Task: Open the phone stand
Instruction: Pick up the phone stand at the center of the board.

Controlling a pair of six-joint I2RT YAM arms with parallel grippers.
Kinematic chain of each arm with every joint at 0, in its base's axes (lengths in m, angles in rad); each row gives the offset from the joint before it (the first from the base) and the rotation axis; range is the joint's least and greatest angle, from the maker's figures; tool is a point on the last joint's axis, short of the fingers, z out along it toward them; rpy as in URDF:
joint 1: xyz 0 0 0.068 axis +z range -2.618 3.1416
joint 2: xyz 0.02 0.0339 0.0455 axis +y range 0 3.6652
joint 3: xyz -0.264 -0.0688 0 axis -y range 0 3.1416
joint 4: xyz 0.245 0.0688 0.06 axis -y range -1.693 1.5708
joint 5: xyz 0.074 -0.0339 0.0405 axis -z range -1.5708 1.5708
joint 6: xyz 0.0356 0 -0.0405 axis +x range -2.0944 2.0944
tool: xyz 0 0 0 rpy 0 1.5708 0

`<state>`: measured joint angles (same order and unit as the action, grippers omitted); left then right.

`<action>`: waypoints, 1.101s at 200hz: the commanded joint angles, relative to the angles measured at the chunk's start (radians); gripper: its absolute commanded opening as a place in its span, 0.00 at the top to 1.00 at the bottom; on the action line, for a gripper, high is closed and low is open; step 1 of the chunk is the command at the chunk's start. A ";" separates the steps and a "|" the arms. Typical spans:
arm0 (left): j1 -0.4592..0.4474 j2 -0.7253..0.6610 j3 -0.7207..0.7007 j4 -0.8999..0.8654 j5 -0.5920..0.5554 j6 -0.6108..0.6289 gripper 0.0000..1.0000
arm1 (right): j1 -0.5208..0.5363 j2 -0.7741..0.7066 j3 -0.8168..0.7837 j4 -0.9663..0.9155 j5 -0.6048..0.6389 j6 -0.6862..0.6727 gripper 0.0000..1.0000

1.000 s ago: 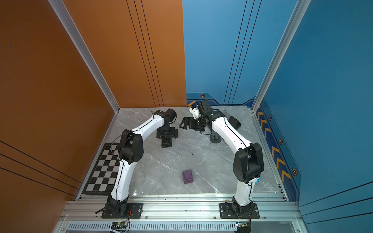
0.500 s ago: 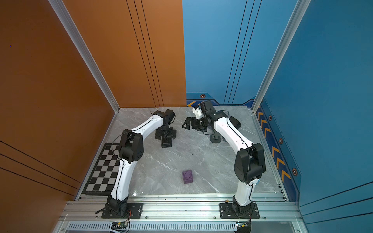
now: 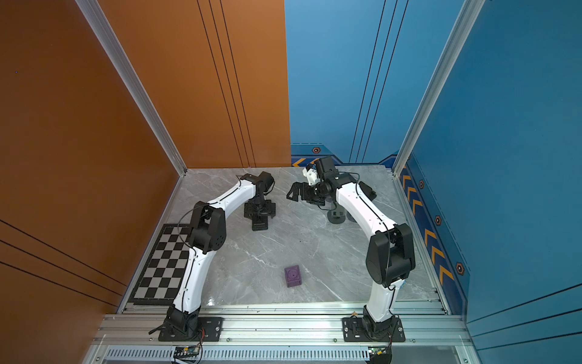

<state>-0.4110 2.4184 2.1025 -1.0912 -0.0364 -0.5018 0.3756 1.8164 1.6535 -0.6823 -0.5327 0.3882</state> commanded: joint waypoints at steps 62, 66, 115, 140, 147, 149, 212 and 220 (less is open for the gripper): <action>0.024 0.026 -0.001 -0.023 0.003 -0.001 0.53 | -0.007 0.000 0.009 -0.017 -0.018 -0.005 0.00; 0.026 0.023 0.001 -0.024 0.004 0.001 0.53 | -0.006 0.003 0.011 -0.017 -0.018 -0.003 0.00; 0.043 -0.032 0.011 -0.021 0.030 -0.008 0.51 | 0.005 0.028 0.021 -0.007 -0.015 0.015 0.00; 0.062 -0.066 0.017 -0.015 0.071 -0.040 0.51 | 0.015 0.046 0.013 0.019 -0.005 0.032 0.00; 0.068 -0.073 0.020 -0.012 0.087 -0.049 0.51 | 0.017 0.052 0.009 0.030 -0.003 0.041 0.00; 0.070 -0.076 0.020 -0.011 0.092 -0.052 0.51 | 0.018 0.053 0.008 0.033 -0.003 0.043 0.00; 0.100 -0.149 -0.023 0.055 0.235 -0.139 0.52 | 0.051 0.110 -0.003 0.104 0.004 0.095 0.00; 0.105 -0.166 -0.048 0.081 0.258 -0.153 0.52 | 0.055 0.116 -0.007 0.112 0.005 0.101 0.00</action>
<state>-0.3119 2.3363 2.0945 -1.0546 0.1257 -0.6037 0.4152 1.9102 1.6539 -0.6121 -0.5312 0.4564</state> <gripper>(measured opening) 0.703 0.999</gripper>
